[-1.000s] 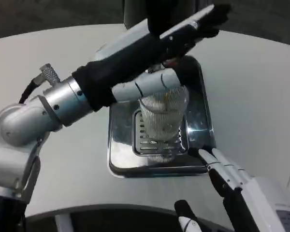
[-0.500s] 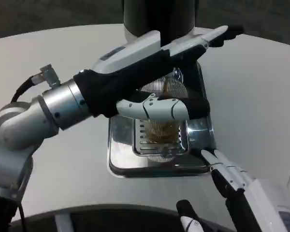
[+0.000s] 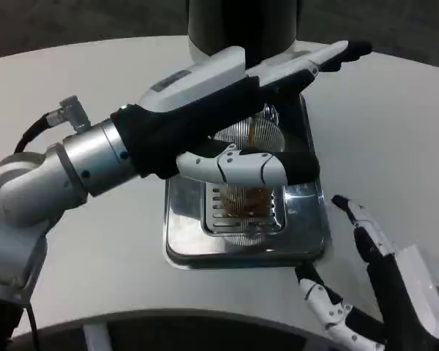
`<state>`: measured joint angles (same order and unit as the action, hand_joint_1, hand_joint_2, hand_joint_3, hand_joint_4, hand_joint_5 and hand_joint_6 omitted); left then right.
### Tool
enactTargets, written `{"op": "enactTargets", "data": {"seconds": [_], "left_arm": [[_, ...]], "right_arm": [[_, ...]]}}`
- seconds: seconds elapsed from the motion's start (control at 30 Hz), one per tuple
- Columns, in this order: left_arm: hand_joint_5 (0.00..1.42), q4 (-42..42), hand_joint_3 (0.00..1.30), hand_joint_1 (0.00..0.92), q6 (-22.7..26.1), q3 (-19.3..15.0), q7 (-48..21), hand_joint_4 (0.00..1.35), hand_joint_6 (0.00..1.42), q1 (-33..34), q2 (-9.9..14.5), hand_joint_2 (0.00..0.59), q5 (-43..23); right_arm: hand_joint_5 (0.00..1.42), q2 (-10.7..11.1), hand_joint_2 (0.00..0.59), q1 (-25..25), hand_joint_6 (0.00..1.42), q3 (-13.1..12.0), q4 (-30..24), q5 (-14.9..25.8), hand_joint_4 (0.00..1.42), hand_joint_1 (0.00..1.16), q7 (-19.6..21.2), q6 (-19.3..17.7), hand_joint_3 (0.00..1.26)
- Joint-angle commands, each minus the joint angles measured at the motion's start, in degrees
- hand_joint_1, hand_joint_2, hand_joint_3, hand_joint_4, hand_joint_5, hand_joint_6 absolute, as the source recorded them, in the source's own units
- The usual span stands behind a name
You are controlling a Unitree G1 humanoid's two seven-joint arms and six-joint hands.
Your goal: Grasp the cup under the faucet to collect the drink, then remove the cup.
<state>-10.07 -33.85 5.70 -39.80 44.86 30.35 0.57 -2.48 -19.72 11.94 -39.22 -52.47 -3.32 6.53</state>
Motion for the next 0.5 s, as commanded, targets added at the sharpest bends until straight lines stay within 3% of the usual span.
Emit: {"op": "enactTargets", "data": {"seconds": [0.03,0.23,0.5], "left_arm": [[0.05,1.32,0.00,0.000,-0.15,1.54,-0.88,0.00,0.01,-1.49,-0.10,0.169,0.42],[0.05,1.38,0.00,0.000,0.41,1.95,-0.58,0.00,0.01,-1.59,-0.87,0.169,0.11],[0.05,1.33,0.00,0.000,0.72,2.00,-0.04,0.00,0.02,-1.70,-0.73,0.175,0.45]], "right_arm": [[0.08,0.11,0.320,4.52,0.20,-1.01,2.18,0.17,0.04,0.49,0.82,2.15,0.06],[0.05,0.20,0.286,10.18,0.18,-1.40,5.99,2.10,0.02,0.52,0.72,4.48,0.03],[0.01,1.47,0.247,20.48,0.15,-3.32,15.68,7.90,0.00,0.55,2.19,5.09,0.00]]}}
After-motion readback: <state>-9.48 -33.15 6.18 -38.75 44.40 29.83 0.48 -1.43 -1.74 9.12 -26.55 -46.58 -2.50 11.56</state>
